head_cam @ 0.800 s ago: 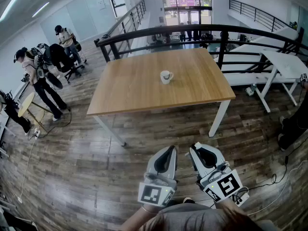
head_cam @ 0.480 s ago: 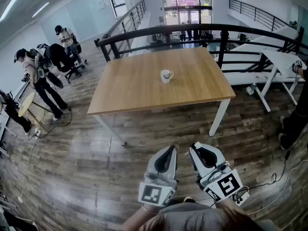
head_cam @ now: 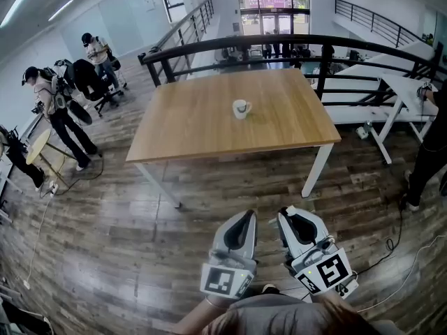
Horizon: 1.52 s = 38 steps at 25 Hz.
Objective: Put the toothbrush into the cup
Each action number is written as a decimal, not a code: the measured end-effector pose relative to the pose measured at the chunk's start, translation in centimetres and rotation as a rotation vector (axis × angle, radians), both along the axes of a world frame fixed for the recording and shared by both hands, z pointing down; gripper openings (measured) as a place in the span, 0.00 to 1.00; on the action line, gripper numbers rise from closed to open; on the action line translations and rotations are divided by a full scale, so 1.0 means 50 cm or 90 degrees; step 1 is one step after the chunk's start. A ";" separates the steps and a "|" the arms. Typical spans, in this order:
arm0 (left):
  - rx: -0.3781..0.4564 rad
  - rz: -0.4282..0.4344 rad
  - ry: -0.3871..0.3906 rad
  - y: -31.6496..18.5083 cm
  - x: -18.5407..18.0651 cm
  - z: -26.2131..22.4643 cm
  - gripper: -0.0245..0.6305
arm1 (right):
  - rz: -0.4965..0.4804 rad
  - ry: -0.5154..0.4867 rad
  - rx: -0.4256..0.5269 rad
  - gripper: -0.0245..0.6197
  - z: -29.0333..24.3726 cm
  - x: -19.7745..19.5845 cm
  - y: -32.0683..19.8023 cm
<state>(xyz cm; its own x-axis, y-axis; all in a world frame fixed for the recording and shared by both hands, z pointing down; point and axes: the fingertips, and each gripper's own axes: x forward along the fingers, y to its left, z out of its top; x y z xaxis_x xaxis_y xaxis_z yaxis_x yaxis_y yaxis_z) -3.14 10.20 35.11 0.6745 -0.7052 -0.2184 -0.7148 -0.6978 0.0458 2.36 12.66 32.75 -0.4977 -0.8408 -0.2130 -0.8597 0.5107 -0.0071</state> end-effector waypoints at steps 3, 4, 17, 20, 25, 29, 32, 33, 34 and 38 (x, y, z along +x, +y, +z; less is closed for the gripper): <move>-0.004 -0.005 -0.002 -0.002 0.012 0.004 0.03 | -0.002 -0.003 0.001 0.08 -0.001 0.015 -0.004; -0.004 -0.008 -0.003 -0.003 0.016 0.006 0.03 | -0.004 -0.002 0.001 0.08 -0.002 0.020 -0.006; -0.030 -0.053 -0.003 0.007 0.055 0.045 0.03 | -0.047 -0.003 -0.007 0.08 0.031 0.068 -0.008; -0.009 -0.059 -0.010 -0.013 0.064 0.039 0.03 | -0.050 -0.001 0.001 0.08 0.024 0.075 -0.024; -0.010 -0.055 0.001 -0.044 0.073 0.032 0.03 | -0.052 0.004 0.010 0.08 0.016 0.083 -0.064; -0.013 -0.062 0.007 -0.088 0.067 0.041 0.03 | -0.049 0.006 0.015 0.08 0.016 0.086 -0.110; -0.012 -0.068 0.007 -0.134 0.054 0.045 0.03 | -0.049 0.005 0.014 0.08 0.021 0.078 -0.155; -0.013 -0.067 0.007 -0.152 0.051 0.047 0.03 | -0.050 0.005 0.012 0.08 0.023 0.074 -0.173; -0.015 -0.065 0.008 -0.170 0.048 0.049 0.03 | -0.050 0.005 0.009 0.08 0.026 0.071 -0.192; -0.021 -0.058 0.005 -0.255 0.037 0.051 0.03 | -0.049 0.005 0.004 0.08 0.028 0.055 -0.276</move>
<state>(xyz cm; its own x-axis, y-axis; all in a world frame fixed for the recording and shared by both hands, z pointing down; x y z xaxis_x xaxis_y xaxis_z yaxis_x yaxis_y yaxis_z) -1.30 -2.56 37.66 0.6055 -0.7705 -0.1995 -0.7749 -0.6278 0.0730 5.11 -1.12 34.14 -0.5622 -0.7988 -0.2139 -0.8180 0.5752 0.0020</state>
